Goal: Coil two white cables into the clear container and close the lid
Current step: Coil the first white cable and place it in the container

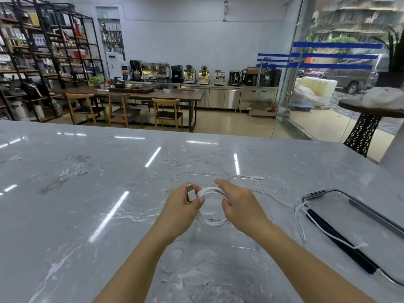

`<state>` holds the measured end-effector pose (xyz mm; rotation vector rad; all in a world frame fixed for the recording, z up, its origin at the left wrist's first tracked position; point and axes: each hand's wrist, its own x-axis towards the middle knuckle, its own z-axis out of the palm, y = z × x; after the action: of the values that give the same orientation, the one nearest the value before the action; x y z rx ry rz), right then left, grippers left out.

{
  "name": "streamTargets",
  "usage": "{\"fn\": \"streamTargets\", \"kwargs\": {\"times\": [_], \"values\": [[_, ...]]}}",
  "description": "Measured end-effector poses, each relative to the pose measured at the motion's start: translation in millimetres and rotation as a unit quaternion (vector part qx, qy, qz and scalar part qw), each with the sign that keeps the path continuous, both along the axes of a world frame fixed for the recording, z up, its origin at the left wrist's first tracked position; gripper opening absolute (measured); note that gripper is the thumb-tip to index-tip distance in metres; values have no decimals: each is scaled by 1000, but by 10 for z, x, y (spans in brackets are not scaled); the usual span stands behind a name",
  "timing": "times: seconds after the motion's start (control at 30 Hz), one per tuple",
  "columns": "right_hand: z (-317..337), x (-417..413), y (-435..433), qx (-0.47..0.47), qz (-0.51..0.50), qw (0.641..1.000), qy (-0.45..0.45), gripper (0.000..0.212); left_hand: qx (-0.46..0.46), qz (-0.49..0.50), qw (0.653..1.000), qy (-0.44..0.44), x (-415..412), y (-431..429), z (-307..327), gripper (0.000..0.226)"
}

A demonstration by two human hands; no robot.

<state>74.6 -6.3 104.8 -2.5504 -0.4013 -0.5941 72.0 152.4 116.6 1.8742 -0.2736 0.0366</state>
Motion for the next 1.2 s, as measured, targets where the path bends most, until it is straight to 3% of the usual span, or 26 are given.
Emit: {"fn": "streamTargets", "kwargs": {"times": [0.07, 0.1, 0.2, 0.27, 0.33, 0.43, 0.57, 0.67, 0.8, 0.97, 1.1, 1.2], "values": [[1, -6, -5, 55, 29, 998, 4, 32, 147, 41, 985, -75, 23, -32, -40, 9], [20, -9, -9, 103, 42, 994, 13, 29, 179, 46, 980, -77, 31, -43, -57, 14], [65, -21, -25, 215, 72, 972, 54, 31, 104, 2, 995, 2, 25, -80, -80, 17], [48, -28, -26, 142, 72, 987, 22, 38, 62, -4, 998, 12, 21, -84, -85, 13], [-1, -15, -52, -5, 73, 994, -86, 51, 25, -18, 999, 15, 36, -62, -73, 10], [-31, 28, -97, -135, 47, 958, -250, 49, -10, -58, 998, 36, 63, -41, -48, 9], [-7, 69, -145, -177, 16, 909, -378, 32, -82, -105, 990, 48, 62, -48, 13, 10], [39, 94, -189, -199, -11, 892, -405, 15, -98, -119, 985, 71, 63, -56, 70, 10], [29, 117, -219, -194, -22, 886, -420, 12, -134, -91, 983, 92, 84, -108, 93, 7], [-54, 149, -218, -138, -31, 927, -346, 13, -51, -27, 996, 68, 105, -189, 67, 10], [11, 56, -145, 55, -18, 987, -152, 18, -95, -2, 993, 65, 137, -192, 68, 18], [30, 40, -131, 196, 1, 980, -29, 16, -191, 12, 976, 105, 195, -175, 63, 15]]}}
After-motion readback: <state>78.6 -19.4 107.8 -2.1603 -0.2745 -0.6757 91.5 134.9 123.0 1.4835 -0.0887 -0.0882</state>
